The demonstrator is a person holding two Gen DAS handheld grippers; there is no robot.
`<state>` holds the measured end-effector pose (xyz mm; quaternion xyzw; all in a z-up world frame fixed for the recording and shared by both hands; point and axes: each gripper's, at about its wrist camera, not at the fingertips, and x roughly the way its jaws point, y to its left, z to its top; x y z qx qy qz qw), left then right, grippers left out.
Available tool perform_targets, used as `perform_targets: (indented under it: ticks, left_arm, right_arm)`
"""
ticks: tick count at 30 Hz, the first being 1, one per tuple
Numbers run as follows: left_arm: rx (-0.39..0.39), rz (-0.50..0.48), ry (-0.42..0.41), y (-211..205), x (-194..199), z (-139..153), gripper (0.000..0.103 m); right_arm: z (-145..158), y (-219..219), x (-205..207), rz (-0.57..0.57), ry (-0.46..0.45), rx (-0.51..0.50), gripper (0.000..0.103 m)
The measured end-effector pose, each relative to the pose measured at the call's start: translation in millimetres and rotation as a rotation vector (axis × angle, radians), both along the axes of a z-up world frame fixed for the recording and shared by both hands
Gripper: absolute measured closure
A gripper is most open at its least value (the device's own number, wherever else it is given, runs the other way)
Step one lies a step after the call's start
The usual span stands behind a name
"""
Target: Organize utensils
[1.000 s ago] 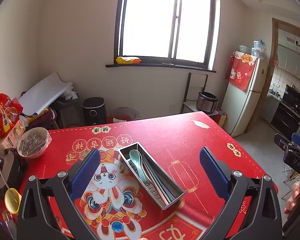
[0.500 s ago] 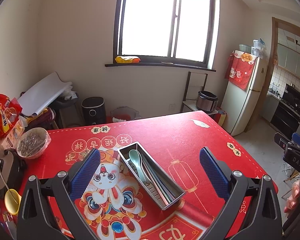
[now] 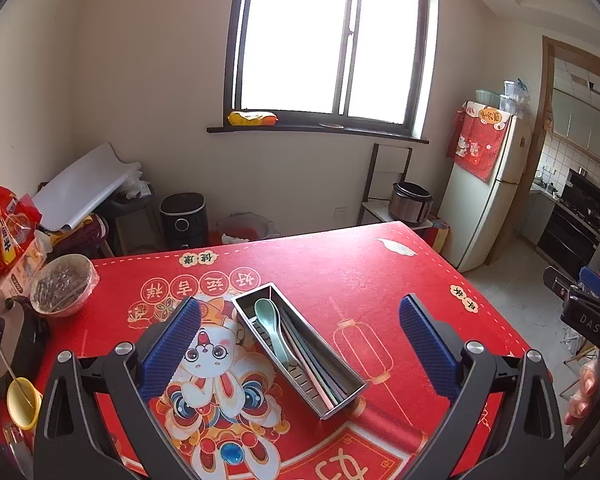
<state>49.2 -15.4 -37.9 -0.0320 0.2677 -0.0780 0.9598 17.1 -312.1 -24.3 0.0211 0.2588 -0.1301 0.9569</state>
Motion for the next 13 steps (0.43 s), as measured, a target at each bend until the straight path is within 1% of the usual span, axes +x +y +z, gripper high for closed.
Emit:
perform_targets:
  ticks: [13]
  left_arm:
    - [0.009, 0.003, -0.001, -0.2, -1.1, 2.1, 0.006]
  right_arm:
    - [-4.5, 0.8, -1.5, -0.005, 0.003, 0.001, 0.016]
